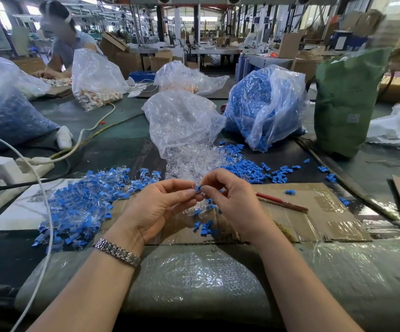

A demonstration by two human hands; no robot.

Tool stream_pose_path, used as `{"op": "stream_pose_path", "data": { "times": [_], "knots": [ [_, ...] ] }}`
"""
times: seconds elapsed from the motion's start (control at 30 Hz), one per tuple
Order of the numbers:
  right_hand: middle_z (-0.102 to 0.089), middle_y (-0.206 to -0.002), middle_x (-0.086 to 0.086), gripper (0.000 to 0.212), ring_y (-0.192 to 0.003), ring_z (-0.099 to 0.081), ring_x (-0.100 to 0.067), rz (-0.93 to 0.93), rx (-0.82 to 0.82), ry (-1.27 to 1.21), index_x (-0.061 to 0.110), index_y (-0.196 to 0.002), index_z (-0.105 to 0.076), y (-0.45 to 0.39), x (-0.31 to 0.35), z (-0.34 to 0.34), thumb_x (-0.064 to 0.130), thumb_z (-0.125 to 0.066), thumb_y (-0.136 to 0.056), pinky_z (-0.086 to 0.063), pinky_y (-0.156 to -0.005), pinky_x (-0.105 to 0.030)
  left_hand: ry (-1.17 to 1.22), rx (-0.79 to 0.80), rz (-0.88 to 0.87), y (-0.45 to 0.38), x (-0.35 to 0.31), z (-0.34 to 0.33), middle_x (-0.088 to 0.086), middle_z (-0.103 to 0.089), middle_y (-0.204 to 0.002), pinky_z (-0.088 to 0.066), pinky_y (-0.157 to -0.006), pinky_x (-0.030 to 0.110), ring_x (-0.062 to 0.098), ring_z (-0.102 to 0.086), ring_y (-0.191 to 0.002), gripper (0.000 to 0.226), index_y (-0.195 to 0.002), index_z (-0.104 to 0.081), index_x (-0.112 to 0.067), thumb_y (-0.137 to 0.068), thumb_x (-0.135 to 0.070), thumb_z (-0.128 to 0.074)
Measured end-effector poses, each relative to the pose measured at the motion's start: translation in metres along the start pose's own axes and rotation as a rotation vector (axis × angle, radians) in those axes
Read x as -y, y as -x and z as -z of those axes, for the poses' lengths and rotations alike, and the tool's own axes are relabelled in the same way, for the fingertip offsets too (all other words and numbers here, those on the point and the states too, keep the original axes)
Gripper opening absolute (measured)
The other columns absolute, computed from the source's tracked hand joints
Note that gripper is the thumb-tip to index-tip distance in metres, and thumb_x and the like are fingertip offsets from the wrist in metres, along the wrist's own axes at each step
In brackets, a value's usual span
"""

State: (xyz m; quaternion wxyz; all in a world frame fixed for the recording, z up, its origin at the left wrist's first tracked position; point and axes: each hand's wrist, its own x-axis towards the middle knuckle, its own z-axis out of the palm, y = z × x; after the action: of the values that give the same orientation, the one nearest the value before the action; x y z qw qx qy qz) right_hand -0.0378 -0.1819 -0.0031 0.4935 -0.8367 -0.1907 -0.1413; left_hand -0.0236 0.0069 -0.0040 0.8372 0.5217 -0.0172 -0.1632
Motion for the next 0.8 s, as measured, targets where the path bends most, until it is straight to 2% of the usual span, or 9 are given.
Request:
{"op": "stream_pose_path", "data": {
  "times": [0.2,0.37,0.43,0.5,0.57,0.6,0.67,0.7,0.8],
  "knots": [
    [-0.063,-0.085,0.014,0.015,-0.085,-0.062,-0.006,0.032,0.03,0.043,0.028,-0.092,-0.063,-0.001,-0.003,-0.001,0.013,-0.067,-0.095,-0.046,-0.072,-0.014,-0.071,0.0,-0.004,0.005,-0.002,-0.005,0.029,-0.073,-0.105,-0.063,-0.072,0.026,0.028,-0.076,-0.086,0.038,-0.108,-0.069,0.011,-0.07,0.007,-0.071],
    [-0.065,-0.083,0.012,0.009,-0.082,-0.064,-0.006,0.008,0.04,-0.002,0.025,-0.095,-0.065,0.001,-0.001,0.0,0.017,-0.068,-0.095,-0.048,-0.071,-0.016,-0.081,-0.017,-0.021,0.003,-0.001,-0.004,0.027,-0.074,-0.102,-0.062,-0.07,0.025,0.027,-0.076,-0.084,0.033,-0.1,-0.073,0.009,-0.068,0.008,-0.072],
    [-0.066,-0.084,0.01,0.008,-0.08,-0.064,-0.006,-0.037,0.044,-0.065,0.028,-0.1,-0.065,0.002,0.002,0.003,0.024,-0.069,-0.094,-0.052,-0.071,-0.019,-0.07,0.001,-0.025,0.003,-0.001,-0.002,0.026,-0.074,-0.102,-0.062,-0.071,0.025,0.028,-0.076,-0.088,0.025,-0.094,-0.078,0.005,-0.069,0.006,-0.072],
    [-0.065,-0.087,0.01,0.013,-0.078,-0.063,-0.005,-0.078,-0.029,-0.084,0.029,-0.106,-0.063,0.002,0.003,0.007,0.031,-0.068,-0.094,-0.053,-0.071,-0.02,-0.06,0.021,-0.02,0.002,-0.001,0.001,0.027,-0.074,-0.105,-0.061,-0.075,0.025,0.031,-0.076,-0.096,0.023,-0.094,-0.079,0.002,-0.072,0.004,-0.073],
    [-0.062,-0.096,0.012,0.019,-0.087,-0.06,-0.005,-0.136,-0.154,0.061,0.027,-0.112,-0.061,0.001,0.002,0.014,0.034,-0.066,-0.095,-0.051,-0.078,-0.023,-0.04,0.018,-0.011,0.001,-0.001,0.004,0.028,-0.073,-0.107,-0.061,-0.075,0.025,0.033,-0.075,-0.099,0.022,-0.095,-0.079,0.002,-0.073,0.004,-0.074],
    [-0.059,-0.106,0.01,0.026,-0.097,-0.057,-0.007,-0.191,-0.174,0.23,0.026,-0.118,-0.059,0.0,0.001,0.018,0.037,-0.065,-0.096,-0.049,-0.086,-0.027,-0.023,0.018,-0.004,0.0,0.0,0.006,0.029,-0.072,-0.107,-0.061,-0.074,0.025,0.034,-0.074,-0.1,0.022,-0.096,-0.078,0.002,-0.074,0.005,-0.075],
    [-0.049,-0.126,0.001,0.046,-0.12,-0.045,-0.019,-0.371,-0.072,0.634,0.022,-0.13,-0.052,0.001,-0.001,0.028,0.048,-0.062,-0.094,-0.043,-0.103,-0.039,0.001,0.027,0.01,-0.001,0.0,0.008,0.03,-0.072,-0.108,-0.062,-0.074,0.027,0.035,-0.074,-0.1,0.022,-0.097,-0.078,0.002,-0.075,0.005,-0.076],
    [-0.045,-0.131,-0.004,0.054,-0.126,-0.041,-0.025,-0.478,0.009,0.784,0.02,-0.132,-0.05,0.002,-0.001,0.034,0.054,-0.062,-0.092,-0.04,-0.106,-0.045,0.006,0.032,0.008,-0.002,0.0,0.008,0.031,-0.071,-0.109,-0.062,-0.074,0.027,0.036,-0.074,-0.1,0.021,-0.097,-0.078,0.002,-0.076,0.005,-0.076],
    [-0.047,-0.132,-0.009,0.054,-0.128,-0.041,-0.031,-0.656,0.18,0.945,0.017,-0.126,-0.053,0.007,-0.001,0.048,0.055,-0.063,-0.089,-0.038,-0.104,-0.052,0.018,0.033,0.0,-0.003,0.0,0.009,0.032,-0.071,-0.109,-0.062,-0.075,0.026,0.037,-0.073,-0.102,0.021,-0.097,-0.078,0.002,-0.076,0.005,-0.076]
  ]
}}
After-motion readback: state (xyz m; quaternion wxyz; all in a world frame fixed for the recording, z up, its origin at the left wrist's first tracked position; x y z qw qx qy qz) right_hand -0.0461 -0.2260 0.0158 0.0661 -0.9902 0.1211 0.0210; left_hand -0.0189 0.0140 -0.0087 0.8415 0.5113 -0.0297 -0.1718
